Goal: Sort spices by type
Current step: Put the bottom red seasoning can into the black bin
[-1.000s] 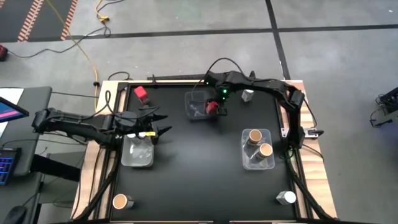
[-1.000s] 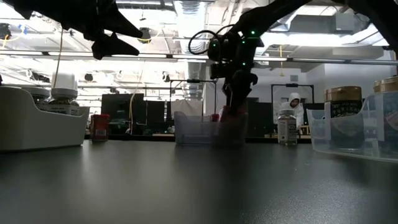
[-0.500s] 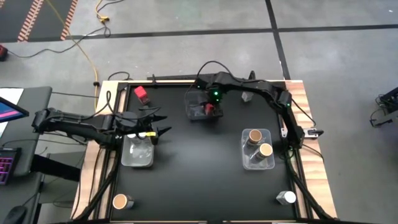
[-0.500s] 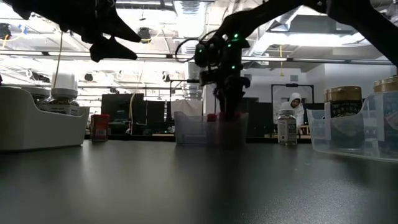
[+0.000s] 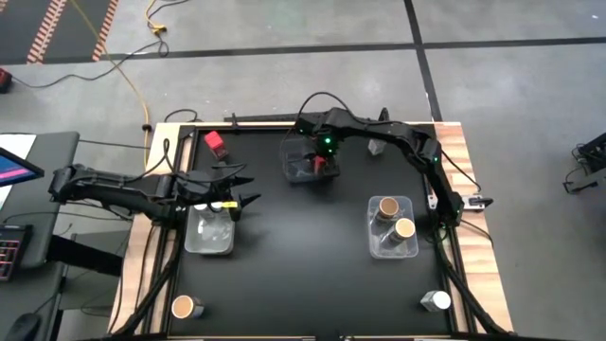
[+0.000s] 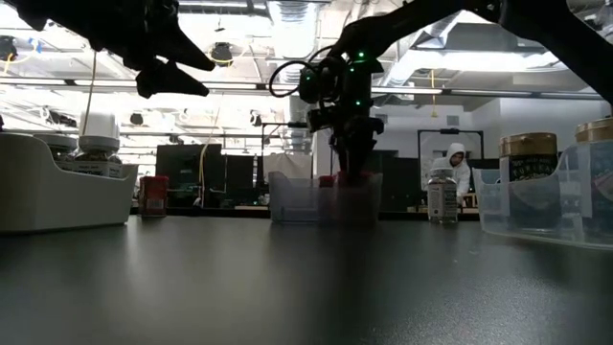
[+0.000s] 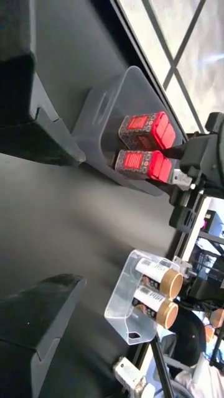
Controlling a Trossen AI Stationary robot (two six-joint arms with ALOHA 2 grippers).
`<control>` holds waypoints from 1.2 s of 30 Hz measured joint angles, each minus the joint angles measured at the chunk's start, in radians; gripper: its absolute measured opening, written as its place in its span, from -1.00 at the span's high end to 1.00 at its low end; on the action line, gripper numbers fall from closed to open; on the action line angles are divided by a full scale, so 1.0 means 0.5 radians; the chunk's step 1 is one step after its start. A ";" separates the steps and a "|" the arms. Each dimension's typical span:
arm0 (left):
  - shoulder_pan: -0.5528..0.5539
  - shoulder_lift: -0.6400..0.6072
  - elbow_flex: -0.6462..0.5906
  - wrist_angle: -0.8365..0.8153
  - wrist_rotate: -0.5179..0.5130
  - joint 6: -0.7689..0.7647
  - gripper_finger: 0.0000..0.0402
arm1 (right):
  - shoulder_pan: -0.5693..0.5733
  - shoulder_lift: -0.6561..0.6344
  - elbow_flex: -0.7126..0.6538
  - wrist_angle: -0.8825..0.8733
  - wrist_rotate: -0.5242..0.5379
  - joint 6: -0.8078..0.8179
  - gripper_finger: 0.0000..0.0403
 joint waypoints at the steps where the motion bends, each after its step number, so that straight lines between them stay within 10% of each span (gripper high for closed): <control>1: 0.000 0.000 0.000 -0.001 0.000 -0.001 -0.42 | 0.003 -0.002 0.001 0.009 0.000 0.005 -0.31; 36: 0.000 0.000 0.000 -0.009 0.000 -0.006 -0.42 | 0.008 -0.009 0.004 0.003 -0.002 0.012 -0.38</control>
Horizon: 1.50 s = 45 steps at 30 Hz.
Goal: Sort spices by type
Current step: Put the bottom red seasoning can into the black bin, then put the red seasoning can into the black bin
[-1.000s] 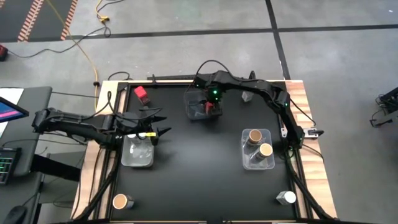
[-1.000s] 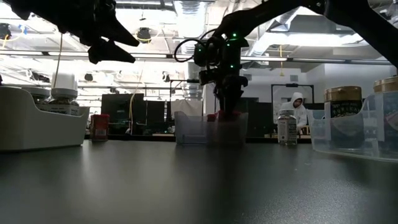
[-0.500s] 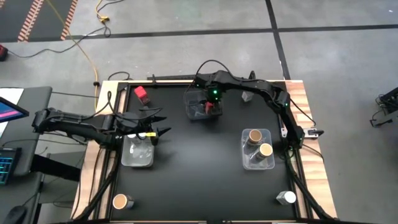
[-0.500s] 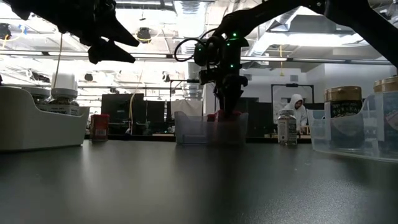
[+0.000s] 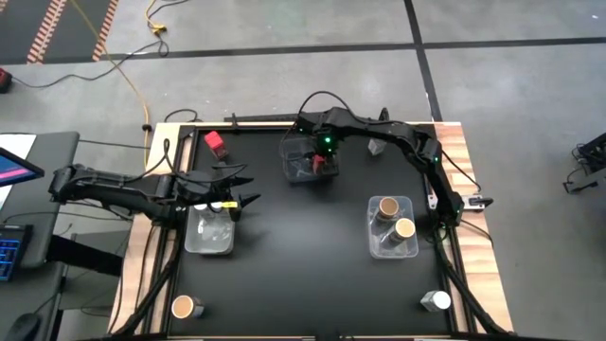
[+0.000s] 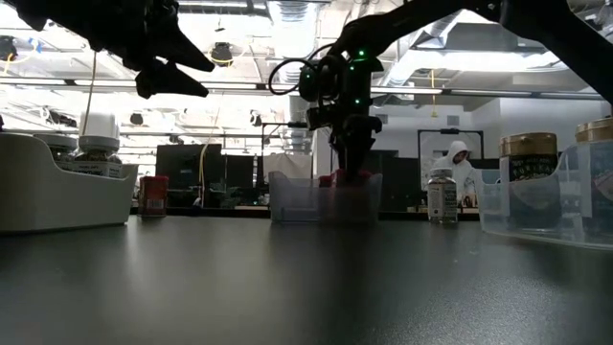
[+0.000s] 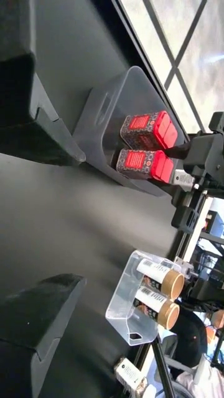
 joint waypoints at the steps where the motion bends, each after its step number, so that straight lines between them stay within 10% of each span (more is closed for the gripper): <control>1: 0.000 0.000 0.000 0.000 0.000 -0.001 -0.42 | 0.000 -0.001 0.000 0.000 0.000 0.005 -0.41; 12: 0.000 0.000 0.000 -0.002 -0.001 0.016 -0.42 | 0.000 -0.002 0.111 -0.154 -0.001 0.032 -0.83; 33: 0.000 0.000 0.000 -0.046 -0.001 0.098 -0.42 | -0.225 -0.529 0.494 -0.493 -0.004 0.877 -0.85; 45: 0.001 0.000 -0.001 -0.036 -0.014 0.045 -0.42 | -0.210 -1.235 -0.657 -0.004 -0.004 1.257 -0.85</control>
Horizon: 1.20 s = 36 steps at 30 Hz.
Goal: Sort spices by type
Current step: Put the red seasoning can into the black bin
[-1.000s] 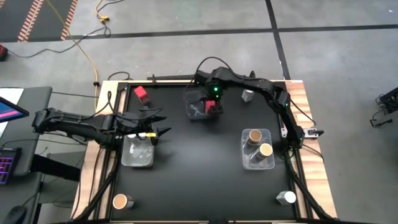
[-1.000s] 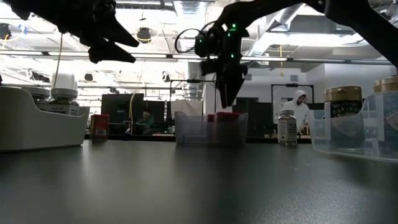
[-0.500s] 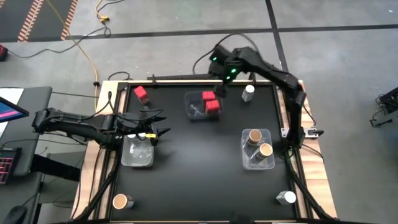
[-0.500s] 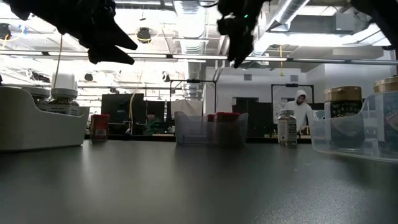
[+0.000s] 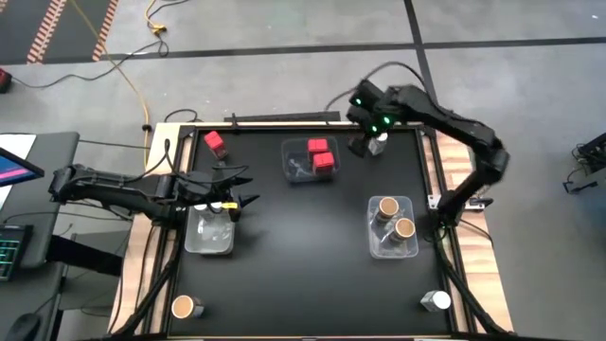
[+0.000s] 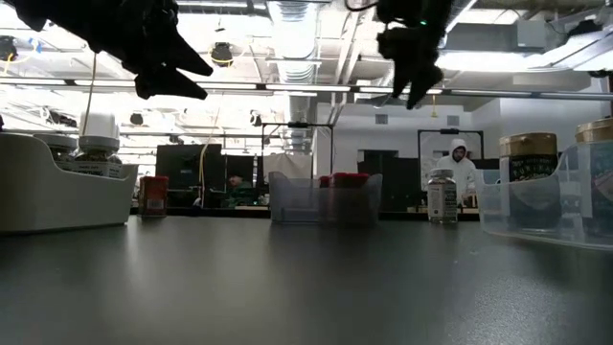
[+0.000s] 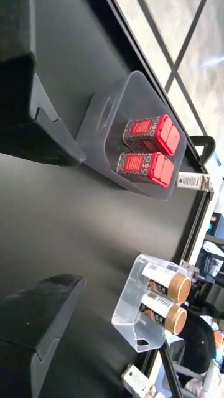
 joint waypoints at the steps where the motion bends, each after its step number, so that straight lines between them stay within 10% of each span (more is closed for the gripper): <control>1: 0.006 0.000 0.000 0.000 -0.001 0.010 -0.42 | 0.007 -0.078 -0.115 0.062 0.000 0.046 -0.85; 24: 0.371 0.000 0.101 -0.047 -0.090 -0.034 -0.42 | -0.011 -1.028 -1.168 0.256 0.234 0.523 -0.85; 36: 0.738 0.000 0.632 -0.802 -0.094 -0.050 -0.42 | -0.089 -1.072 -1.354 0.452 0.234 0.515 -0.85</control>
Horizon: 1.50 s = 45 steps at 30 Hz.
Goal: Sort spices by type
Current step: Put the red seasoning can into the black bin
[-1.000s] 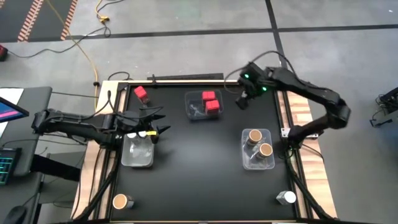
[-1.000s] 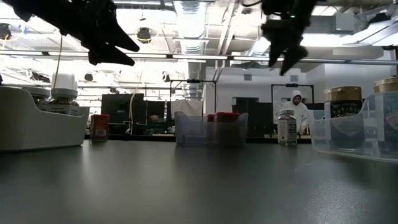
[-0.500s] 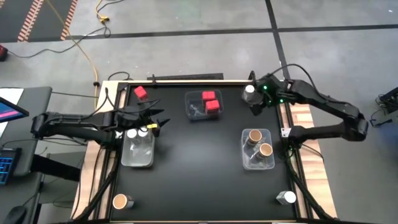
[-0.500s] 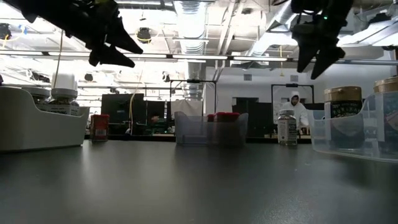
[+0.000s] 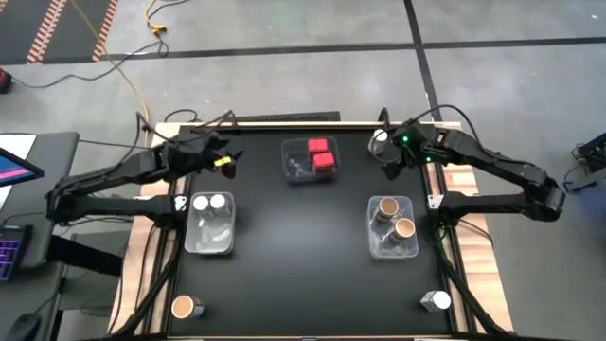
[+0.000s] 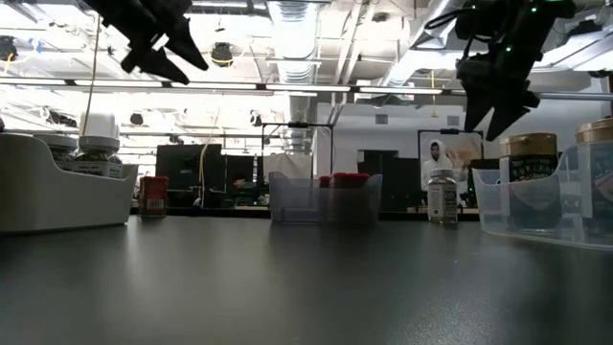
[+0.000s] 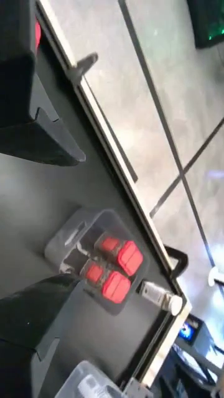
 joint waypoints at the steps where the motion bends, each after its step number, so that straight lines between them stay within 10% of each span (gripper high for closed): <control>1: 0.011 0.000 0.026 -0.026 0.000 0.016 -0.42 | 0.000 0.000 0.000 0.028 0.000 -0.005 -0.85; 16: 0.010 0.090 0.240 -0.535 0.023 0.267 -0.37 | 0.000 0.001 0.000 0.142 -0.002 -0.121 -0.85; 30: 0.627 0.934 0.974 -1.540 0.320 1.058 -0.36 | 0.000 0.002 0.000 0.143 -0.007 -0.156 -0.85; 45: 1.213 1.556 1.048 -1.728 0.327 -0.317 -0.36 | 0.001 0.002 0.000 0.146 -0.008 -0.144 -0.85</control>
